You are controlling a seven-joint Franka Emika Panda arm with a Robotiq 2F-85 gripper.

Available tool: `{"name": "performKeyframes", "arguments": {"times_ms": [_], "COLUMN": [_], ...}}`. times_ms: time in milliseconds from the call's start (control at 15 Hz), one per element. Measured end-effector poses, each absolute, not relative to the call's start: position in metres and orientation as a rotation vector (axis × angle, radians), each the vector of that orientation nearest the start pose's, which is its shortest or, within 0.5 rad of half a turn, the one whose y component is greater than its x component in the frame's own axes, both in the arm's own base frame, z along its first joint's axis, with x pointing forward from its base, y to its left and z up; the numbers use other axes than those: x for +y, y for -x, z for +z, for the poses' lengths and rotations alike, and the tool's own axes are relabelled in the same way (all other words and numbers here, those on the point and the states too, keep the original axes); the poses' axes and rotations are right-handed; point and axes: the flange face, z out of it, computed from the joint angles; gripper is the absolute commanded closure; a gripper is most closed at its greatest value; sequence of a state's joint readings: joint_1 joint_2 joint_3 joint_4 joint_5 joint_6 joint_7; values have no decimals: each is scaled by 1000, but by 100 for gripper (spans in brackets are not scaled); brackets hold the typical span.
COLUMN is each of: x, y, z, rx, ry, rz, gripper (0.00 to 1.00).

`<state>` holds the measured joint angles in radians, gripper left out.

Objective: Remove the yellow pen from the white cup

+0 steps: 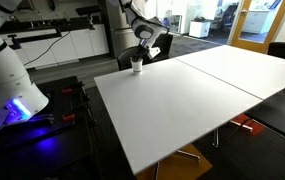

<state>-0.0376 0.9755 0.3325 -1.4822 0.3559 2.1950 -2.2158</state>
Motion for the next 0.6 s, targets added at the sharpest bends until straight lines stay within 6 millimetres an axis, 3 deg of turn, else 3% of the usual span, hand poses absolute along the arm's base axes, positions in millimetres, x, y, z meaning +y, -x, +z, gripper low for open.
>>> {"name": "performKeyframes", "arguments": {"times_ms": [67,600], "x": [182,187], "y": [-661,-668], "z": [101,100], "rx": [-2291,-2274], "ry": [1229,1196], "rz": [-427,-425], "gripper": [100,97]}}
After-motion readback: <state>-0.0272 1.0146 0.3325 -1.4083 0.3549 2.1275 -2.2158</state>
